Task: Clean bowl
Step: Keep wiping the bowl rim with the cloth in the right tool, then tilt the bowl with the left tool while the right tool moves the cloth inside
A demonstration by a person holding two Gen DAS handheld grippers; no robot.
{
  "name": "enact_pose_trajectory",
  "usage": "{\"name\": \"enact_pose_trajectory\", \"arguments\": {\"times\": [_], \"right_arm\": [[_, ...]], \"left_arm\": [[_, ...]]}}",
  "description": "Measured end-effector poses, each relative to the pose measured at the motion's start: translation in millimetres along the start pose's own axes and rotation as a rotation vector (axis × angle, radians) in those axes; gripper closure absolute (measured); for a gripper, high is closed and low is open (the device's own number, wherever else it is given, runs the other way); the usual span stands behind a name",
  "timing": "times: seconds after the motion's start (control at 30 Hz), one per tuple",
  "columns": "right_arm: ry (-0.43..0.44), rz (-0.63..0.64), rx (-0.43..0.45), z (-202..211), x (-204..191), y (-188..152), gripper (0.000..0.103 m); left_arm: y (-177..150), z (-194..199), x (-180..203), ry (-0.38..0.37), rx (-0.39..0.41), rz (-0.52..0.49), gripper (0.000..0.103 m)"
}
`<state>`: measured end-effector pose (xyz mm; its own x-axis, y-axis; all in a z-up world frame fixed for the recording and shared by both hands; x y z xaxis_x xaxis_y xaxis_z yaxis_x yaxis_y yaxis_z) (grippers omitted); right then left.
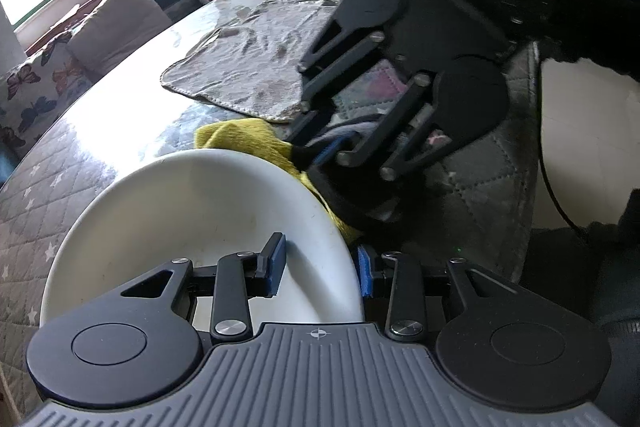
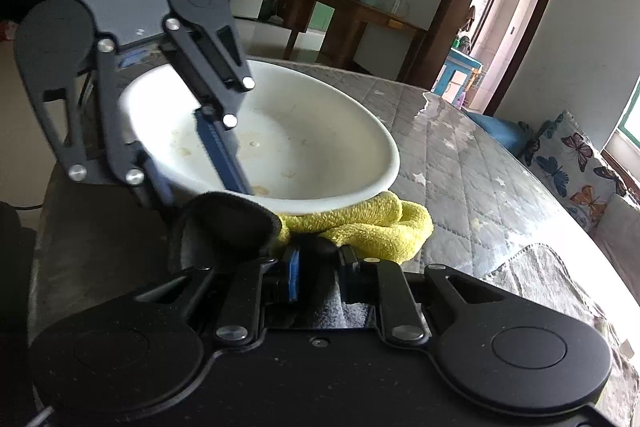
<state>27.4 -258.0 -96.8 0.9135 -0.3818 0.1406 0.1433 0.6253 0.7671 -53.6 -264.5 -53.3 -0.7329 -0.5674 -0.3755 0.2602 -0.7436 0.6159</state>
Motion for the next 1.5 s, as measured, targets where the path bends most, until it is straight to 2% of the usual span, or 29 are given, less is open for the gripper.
{"name": "enact_pose_trajectory", "arguments": {"times": [0.47,0.83,0.97,1.2,1.37,1.5], "right_arm": [[-0.009,0.007,-0.003,-16,27,11,0.084],[-0.030,-0.036,0.039,-23,47,8,0.084],[-0.039,-0.066,0.023,-23,46,9,0.084],[-0.088,-0.133,0.017,-13,44,5,0.084],[-0.146,-0.180,0.024,3,47,4,0.084],[-0.180,-0.240,0.075,19,50,7,0.085]], "left_arm": [[-11,7,0,-0.032,0.012,-0.016,0.066],[-7,5,-2,-0.034,-0.004,0.037,0.067],[-6,6,-4,-0.033,-0.006,0.078,0.067],[-7,19,-12,0.011,-0.005,0.152,0.066],[-7,33,-17,0.058,0.000,0.201,0.058],[-7,46,-22,0.101,0.010,0.234,0.052]]}}
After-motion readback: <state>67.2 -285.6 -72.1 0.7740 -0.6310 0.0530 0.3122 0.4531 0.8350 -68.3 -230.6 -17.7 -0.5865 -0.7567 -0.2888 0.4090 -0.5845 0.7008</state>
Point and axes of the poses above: each gripper's, at about its wrist camera, not at the fingertips, and z roughly against the way its jaws point, x to its right, y to its top, the point moved 8 cm from there along -z, roughly the way its jaws point, and after that the axes turned 15 degrees about y, right-handed, at the moved point
